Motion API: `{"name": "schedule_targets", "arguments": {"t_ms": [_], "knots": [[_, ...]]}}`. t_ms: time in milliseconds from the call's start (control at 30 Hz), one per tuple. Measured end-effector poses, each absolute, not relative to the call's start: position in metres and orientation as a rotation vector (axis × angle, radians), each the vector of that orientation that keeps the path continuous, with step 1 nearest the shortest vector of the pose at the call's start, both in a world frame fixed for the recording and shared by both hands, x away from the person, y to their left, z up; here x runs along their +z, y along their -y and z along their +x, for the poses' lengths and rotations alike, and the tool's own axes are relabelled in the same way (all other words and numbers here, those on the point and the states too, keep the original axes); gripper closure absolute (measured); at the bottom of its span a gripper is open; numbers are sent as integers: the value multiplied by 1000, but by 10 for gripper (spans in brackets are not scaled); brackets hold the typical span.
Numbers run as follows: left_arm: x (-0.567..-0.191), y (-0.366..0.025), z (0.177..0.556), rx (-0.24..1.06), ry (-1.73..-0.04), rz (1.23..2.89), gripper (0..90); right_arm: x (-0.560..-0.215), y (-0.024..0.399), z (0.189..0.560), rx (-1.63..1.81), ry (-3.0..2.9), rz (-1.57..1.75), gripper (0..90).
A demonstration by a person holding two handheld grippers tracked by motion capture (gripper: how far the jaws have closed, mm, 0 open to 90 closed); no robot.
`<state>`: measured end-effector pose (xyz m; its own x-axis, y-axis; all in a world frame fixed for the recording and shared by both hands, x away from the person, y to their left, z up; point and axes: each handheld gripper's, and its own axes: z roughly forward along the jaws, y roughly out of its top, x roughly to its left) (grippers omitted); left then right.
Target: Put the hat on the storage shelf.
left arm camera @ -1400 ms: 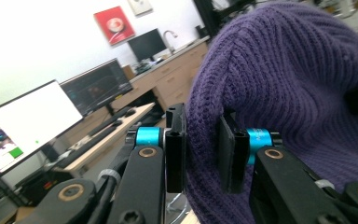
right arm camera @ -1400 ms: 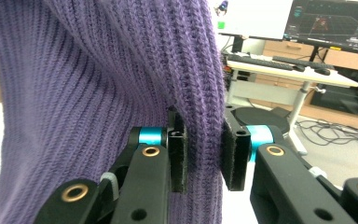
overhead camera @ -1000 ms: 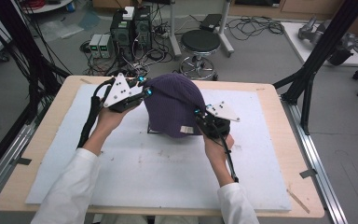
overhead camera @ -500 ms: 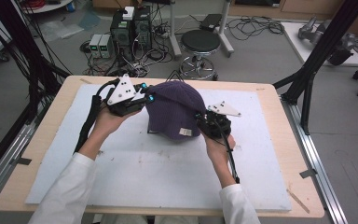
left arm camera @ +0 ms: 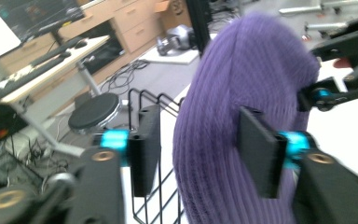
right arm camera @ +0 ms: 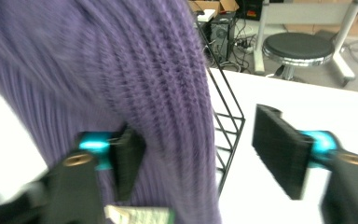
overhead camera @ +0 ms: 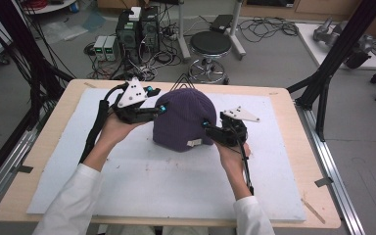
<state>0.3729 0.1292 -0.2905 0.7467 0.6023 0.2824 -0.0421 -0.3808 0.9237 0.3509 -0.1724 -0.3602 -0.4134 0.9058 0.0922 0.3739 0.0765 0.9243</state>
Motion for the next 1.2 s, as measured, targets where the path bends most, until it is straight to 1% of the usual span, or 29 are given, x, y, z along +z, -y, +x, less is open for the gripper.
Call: {"name": "schedule_targets", "arguments": {"t_ms": [33, 100, 167, 233, 300, 400, 567, 800, 1033, 1200], "knots": [[-291, -133, 372, 711, -462, 1809, 453, -360, 174, 350, 1334, -1836, 1278, 293], [-291, -144, 373, 651, -521, 1714, 451, -358, 177, 348, 1355, -1832, 1297, 239], [-293, -154, 373, 637, -556, 1676, 429, -356, 182, 345, 1375, -1822, 1300, 221], [-296, -164, 372, 635, -592, 1657, 416, -352, 188, 341, 1396, -1797, 1302, 211], [-301, -174, 370, 640, -624, 1642, 384, -349, 194, 337, 1416, -1755, 1305, 196], [-310, -187, 365, 637, -653, 1627, 378, -346, 206, 334, 1442, -1700, 1322, 175], [-318, -203, 354, 681, -672, 1588, 362, -343, 226, 329, 1444, -1627, 1374, 127], [-319, -224, 337, 667, -697, 1561, 337, -337, 247, 317, 1407, -1592, 1385, 120], [-324, -247, 314, 702, -722, 1520, 322, -332, 262, 298, 1303, -1598, 1357, 118], [-326, -261, 302, 736, -748, 1473, 319, -335, 267, 282, 1240, -1563, 1321, 118]]}}
